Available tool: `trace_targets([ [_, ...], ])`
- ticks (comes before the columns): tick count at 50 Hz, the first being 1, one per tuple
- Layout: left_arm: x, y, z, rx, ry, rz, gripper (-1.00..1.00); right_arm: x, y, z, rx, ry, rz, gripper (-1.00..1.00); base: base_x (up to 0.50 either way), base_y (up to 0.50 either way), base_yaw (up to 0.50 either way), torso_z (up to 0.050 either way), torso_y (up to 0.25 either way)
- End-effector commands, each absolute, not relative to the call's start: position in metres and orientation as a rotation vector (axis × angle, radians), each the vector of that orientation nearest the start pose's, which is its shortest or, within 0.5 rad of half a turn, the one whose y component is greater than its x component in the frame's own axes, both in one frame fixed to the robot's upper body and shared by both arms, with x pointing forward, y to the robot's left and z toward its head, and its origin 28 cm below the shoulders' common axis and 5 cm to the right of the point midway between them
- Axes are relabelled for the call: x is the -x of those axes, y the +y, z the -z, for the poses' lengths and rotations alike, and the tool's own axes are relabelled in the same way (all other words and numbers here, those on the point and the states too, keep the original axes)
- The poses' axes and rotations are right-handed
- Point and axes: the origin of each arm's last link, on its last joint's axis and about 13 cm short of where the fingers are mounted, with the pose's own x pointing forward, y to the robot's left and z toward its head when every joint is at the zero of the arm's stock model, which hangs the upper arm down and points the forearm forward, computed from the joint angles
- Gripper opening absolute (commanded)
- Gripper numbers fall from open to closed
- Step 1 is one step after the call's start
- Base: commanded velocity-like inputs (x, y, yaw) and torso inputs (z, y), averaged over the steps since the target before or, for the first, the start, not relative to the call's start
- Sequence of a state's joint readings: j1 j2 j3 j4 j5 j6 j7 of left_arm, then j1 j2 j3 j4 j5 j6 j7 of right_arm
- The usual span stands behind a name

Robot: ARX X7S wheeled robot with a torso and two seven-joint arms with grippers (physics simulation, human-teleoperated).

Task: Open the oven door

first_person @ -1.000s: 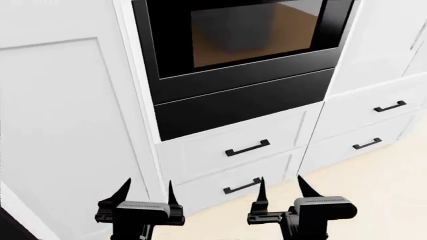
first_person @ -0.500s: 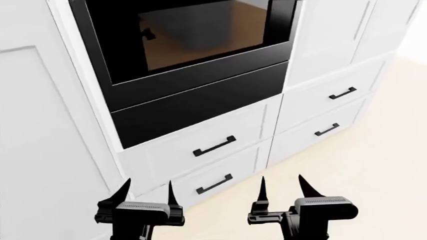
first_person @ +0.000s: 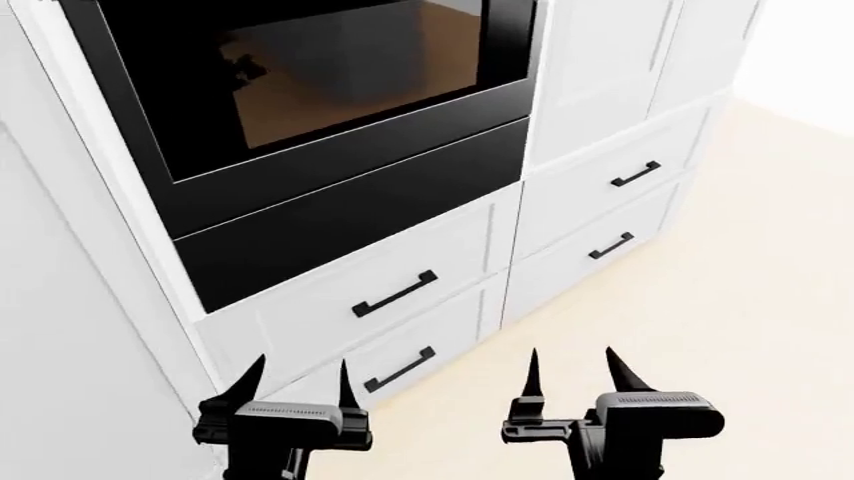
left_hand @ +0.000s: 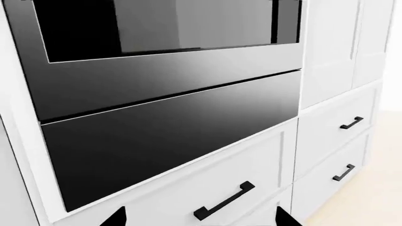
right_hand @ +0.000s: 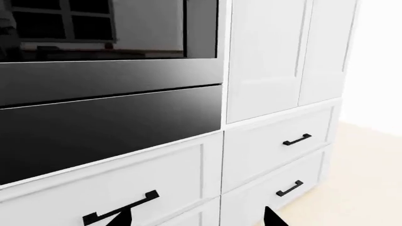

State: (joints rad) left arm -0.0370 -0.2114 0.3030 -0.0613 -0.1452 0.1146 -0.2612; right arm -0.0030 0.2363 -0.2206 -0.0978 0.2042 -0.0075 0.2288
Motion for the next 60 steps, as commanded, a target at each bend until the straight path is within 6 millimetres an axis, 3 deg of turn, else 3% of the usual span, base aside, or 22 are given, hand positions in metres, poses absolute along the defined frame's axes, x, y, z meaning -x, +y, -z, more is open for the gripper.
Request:
trace_targets([
  [1, -0.2098, 0.2016, -0.0081, -0.064, -0.047, 0.023, 1.0, -0.2063, -0.1028, -0.0311, 0.035, -0.077, 0.005, 1.0, 0.29, 0.41, 0.0, 0.0, 0.0],
  [27, -0.2087, 0.2021, -0.0088, -0.066, -0.052, 0.021, 1.0, -0.2041, -0.1016, -0.0309, 0.046, -0.087, -0.008, 1.0, 0.26, 0.38, 0.0, 0.0, 0.0],
  [39, -0.2105, 0.2019, -0.009, -0.066, -0.053, 0.021, 1.0, -0.2041, -0.102, -0.0326, 0.01, -0.094, -0.021, 1.0, 0.01, -0.01, 0.0, 0.0, 0.0],
  [60, -0.2075, 0.2022, -0.0092, -0.066, -0.057, 0.023, 1.0, -0.2036, -0.1016, -0.0333, 0.017, -0.121, -0.032, 1.0, 0.4, -0.28, 0.0, 0.0, 0.0],
])
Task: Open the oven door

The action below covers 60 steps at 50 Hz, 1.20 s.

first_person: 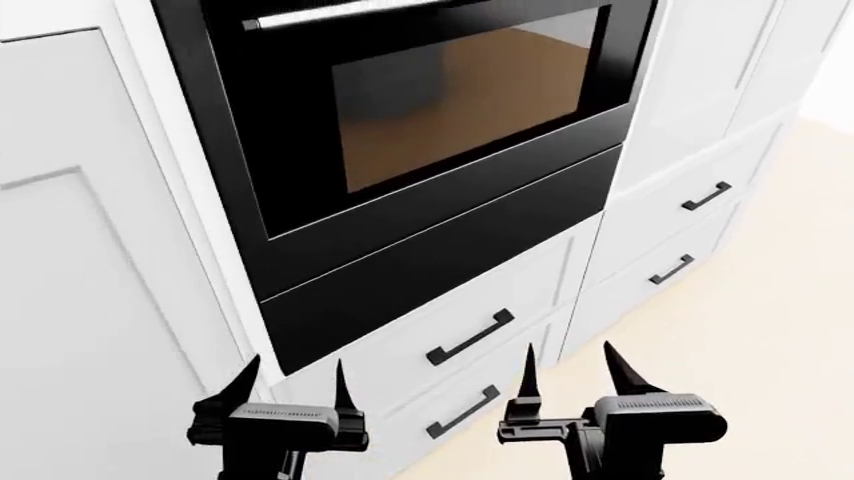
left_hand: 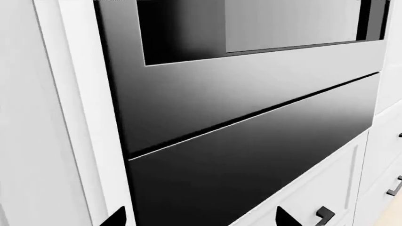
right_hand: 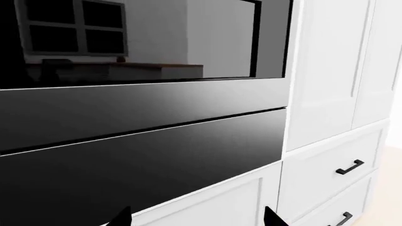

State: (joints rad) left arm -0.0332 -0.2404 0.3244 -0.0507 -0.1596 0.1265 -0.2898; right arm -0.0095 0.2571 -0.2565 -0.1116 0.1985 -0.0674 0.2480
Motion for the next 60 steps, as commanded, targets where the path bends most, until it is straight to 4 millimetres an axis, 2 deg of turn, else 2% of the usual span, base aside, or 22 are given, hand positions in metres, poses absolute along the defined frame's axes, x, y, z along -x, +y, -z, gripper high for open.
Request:
trace_targets([
  [1, -0.208, 0.202, -0.009, -0.066, -0.057, 0.023, 1.0, -0.204, -0.102, -0.033, 0.013, -0.121, -0.031, 1.0, 0.41, -0.29, 0.0, 0.0, 0.0],
  [17, -0.209, 0.202, -0.009, -0.065, -0.055, 0.024, 1.0, -0.203, -0.102, -0.034, 0.004, -0.138, -0.027, 1.0, 0.01, -0.01, 0.0, 0.0, 0.001],
  [21, -0.21, 0.202, -0.009, -0.064, -0.052, 0.025, 1.0, -0.198, -0.103, -0.042, 0.048, -0.18, -0.027, 1.0, 0.0, 0.0, 0.0, 0.0, 0.0],
  [23, -0.21, 0.202, -0.01, -0.06, -0.051, 0.024, 1.0, -0.194, -0.107, -0.058, 0.123, -0.251, -0.007, 1.0, 0.0, 0.0, 0.0, 0.0, 0.0],
  [28, -0.209, 0.202, -0.014, -0.055, -0.062, 0.025, 1.0, -0.188, -0.111, -0.116, 0.329, -0.443, 0.038, 1.0, 0.0, 0.0, 0.0, 0.0, 0.0],
  [31, -0.209, 0.203, -0.015, -0.052, -0.065, 0.022, 1.0, -0.182, -0.11, -0.143, 0.417, -0.532, 0.063, 1.0, 0.0, 0.0, 0.0, 0.0, 0.0],
  [41, -0.208, 0.203, -0.016, -0.051, -0.067, 0.022, 1.0, -0.177, -0.105, -0.202, 0.645, -0.71, 0.119, 1.0, 0.0, 0.0, 0.0, 0.0, 0.0],
  [47, -0.208, 0.203, -0.016, -0.05, -0.068, 0.023, 1.0, -0.18, -0.1, -0.235, 0.785, -0.823, 0.065, 1.0, 0.0, 0.0, 0.0, 0.0, 0.0],
  [54, -0.209, 0.203, -0.016, -0.05, -0.069, 0.023, 1.0, -0.197, -0.096, -0.264, 0.928, -0.886, -0.025, 1.0, 0.0, 0.0, 0.0, 0.0, 0.0],
  [60, -0.209, 0.203, -0.016, -0.05, -0.068, 0.024, 1.0, -0.213, -0.094, -0.28, 1.029, -0.894, -0.135, 1.0, 0.0, 0.0, 0.0, 0.0, 0.0],
])
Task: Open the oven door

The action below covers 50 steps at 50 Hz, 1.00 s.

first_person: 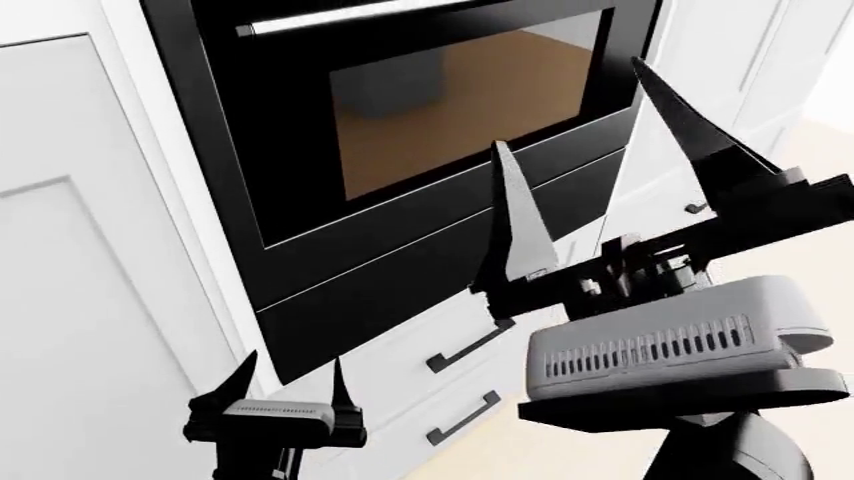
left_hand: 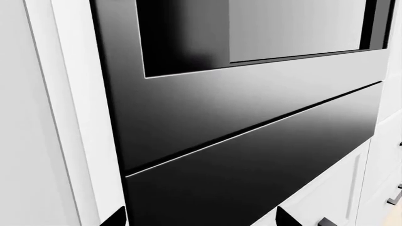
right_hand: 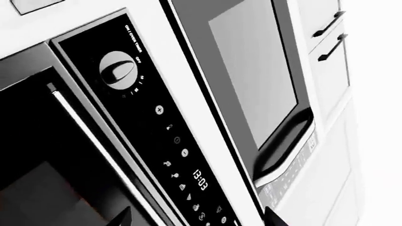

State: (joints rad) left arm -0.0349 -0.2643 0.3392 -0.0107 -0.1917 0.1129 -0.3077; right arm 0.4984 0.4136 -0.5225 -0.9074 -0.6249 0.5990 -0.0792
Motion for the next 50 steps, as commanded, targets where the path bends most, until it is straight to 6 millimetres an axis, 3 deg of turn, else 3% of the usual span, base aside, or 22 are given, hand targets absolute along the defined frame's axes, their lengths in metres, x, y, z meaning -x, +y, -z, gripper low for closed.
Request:
trace_targets([
  [1, -0.209, 0.203, -0.016, -0.05, -0.068, 0.023, 1.0, -0.215, -0.094, -0.282, 1.051, -0.893, -0.158, 1.0, 0.0, 0.0, 0.0, 0.0, 0.0],
  [8, -0.209, 0.203, -0.016, -0.049, -0.068, 0.021, 1.0, -0.23, -0.085, -0.291, 1.147, -0.877, -0.299, 1.0, 0.0, 0.0, 0.0, 0.0, 0.0],
  [21, -0.208, 0.204, -0.015, -0.047, -0.067, 0.016, 1.0, -0.251, -0.075, -0.287, 1.193, -0.79, -0.46, 1.0, 0.0, 0.0, 0.0, 0.0, 0.0],
  [36, -0.212, 0.205, -0.014, -0.045, -0.058, 0.01, 1.0, -0.303, -0.085, -0.288, 1.191, -0.693, -0.401, 1.0, 0.0, 0.0, 0.0, 0.0, 0.0],
  [50, -0.214, 0.206, -0.012, -0.042, -0.049, 0.003, 1.0, -0.331, -0.084, -0.3, 1.179, -0.672, -0.35, 1.0, 0.0, 0.0, 0.0, 0.0, 0.0],
])
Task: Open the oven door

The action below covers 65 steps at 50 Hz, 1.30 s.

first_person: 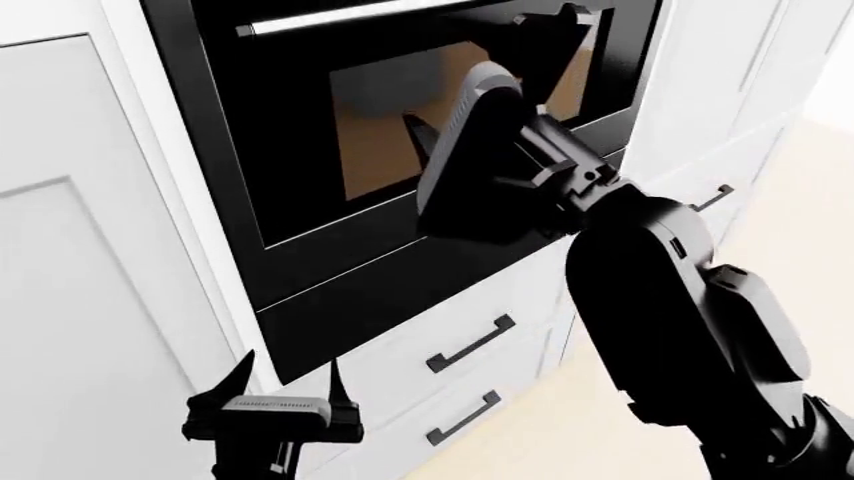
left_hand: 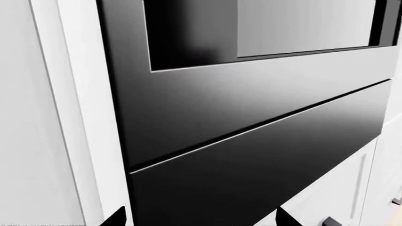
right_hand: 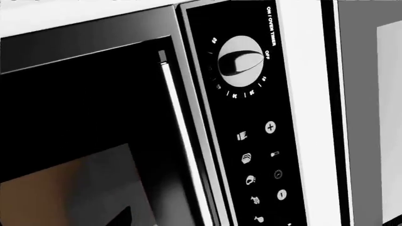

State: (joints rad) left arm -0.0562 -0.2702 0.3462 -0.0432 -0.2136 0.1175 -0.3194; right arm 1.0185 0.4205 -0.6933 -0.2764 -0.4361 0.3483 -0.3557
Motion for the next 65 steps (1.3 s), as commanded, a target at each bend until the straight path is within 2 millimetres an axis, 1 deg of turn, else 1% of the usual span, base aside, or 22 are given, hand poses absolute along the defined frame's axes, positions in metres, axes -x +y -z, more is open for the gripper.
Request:
trace_targets([
  [1, -0.214, 0.206, -0.012, -0.042, -0.049, 0.002, 1.0, -0.333, -0.084, -0.302, 1.176, -0.673, -0.343, 1.0, 0.0, 0.0, 0.0, 0.0, 0.0],
  [9, -0.216, 0.207, -0.01, -0.043, -0.042, -0.002, 1.0, -0.344, -0.082, -0.314, 1.165, -0.69, -0.33, 1.0, 0.0, 0.0, 0.0, 0.0, 0.0],
  [15, -0.219, 0.208, -0.009, -0.036, -0.031, -0.005, 1.0, -0.359, -0.076, -0.319, 1.18, -0.696, -0.339, 1.0, 0.0, 0.0, 0.0, 0.0, 0.0],
  [18, -0.22, 0.208, -0.008, -0.036, -0.026, -0.006, 1.0, -0.367, -0.074, -0.319, 1.187, -0.69, -0.335, 1.0, 0.0, 0.0, 0.0, 0.0, 0.0],
  [29, -0.222, 0.207, -0.004, -0.04, -0.014, -0.007, 1.0, -0.38, -0.062, -0.31, 1.214, -0.671, -0.386, 1.0, 0.0, 0.0, 0.0, 0.0, 0.0],
  [50, -0.225, 0.21, -0.004, -0.03, -0.004, -0.017, 1.0, -0.414, -0.054, -0.317, 1.199, -0.649, -0.356, 1.0, 0.0, 0.0, 0.0, 0.0, 0.0],
  [55, -0.226, 0.209, -0.001, -0.032, 0.006, -0.015, 1.0, -0.423, -0.051, -0.316, 1.204, -0.644, -0.354, 1.0, 0.0, 0.0, 0.0, 0.0, 0.0],
  [59, -0.224, 0.21, -0.002, -0.029, 0.004, -0.015, 1.0, -0.428, -0.048, -0.313, 1.207, -0.637, -0.354, 1.0, 0.0, 0.0, 0.0, 0.0, 0.0],
  [65, -0.223, 0.21, -0.003, -0.027, 0.0, -0.014, 1.0, -0.432, -0.045, -0.313, 1.202, -0.629, -0.341, 1.0, 0.0, 0.0, 0.0, 0.0, 0.0],
])
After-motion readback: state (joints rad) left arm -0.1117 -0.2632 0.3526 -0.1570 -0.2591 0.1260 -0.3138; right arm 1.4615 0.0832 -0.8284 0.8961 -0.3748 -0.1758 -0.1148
